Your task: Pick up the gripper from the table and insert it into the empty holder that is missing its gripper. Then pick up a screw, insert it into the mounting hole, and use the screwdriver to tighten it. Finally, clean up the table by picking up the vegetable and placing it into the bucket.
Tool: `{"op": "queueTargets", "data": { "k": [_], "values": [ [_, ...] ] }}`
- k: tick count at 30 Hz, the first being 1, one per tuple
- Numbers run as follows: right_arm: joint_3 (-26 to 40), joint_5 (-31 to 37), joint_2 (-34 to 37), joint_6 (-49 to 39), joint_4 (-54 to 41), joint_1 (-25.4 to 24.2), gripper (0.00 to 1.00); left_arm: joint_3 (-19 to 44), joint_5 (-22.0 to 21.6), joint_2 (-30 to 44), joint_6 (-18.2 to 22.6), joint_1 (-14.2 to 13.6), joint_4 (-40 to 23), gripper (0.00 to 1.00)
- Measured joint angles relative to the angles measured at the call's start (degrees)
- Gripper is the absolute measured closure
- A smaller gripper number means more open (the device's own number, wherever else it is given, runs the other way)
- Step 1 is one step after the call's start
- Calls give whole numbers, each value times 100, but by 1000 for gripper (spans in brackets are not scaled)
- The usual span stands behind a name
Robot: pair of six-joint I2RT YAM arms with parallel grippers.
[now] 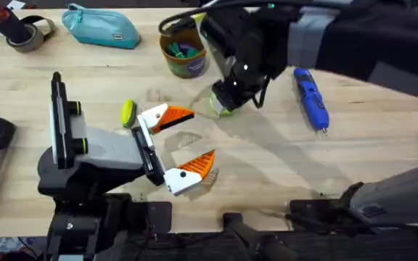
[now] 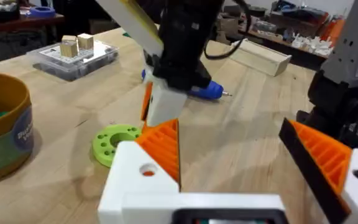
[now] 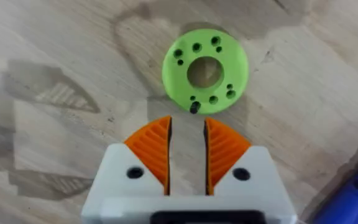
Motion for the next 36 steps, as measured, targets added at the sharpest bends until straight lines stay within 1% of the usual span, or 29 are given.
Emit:
{"op": "queueTargets", "data": {
  "k": [4,8,14,15,19,27,36],
  "values": [
    [-485,0,-160,202,429,-2,710,0,0,0,0,0,0,14],
    [-746,0,-336,280,720,-2,710,0,0,0,0,0,0,15],
    [-777,0,-345,220,897,-39,710,0,0,0,0,0,0,14],
    [-777,0,-315,200,943,-115,710,0,0,0,0,0,0,14],
    [-779,0,-215,194,956,-164,710,0,0,0,0,0,0,14],
    [-785,0,61,178,1077,-166,710,0,0,-2,0,0,0,14],
    [-811,0,83,157,1032,-168,710,0,0,0,0,0,0,14]
  ]
}}
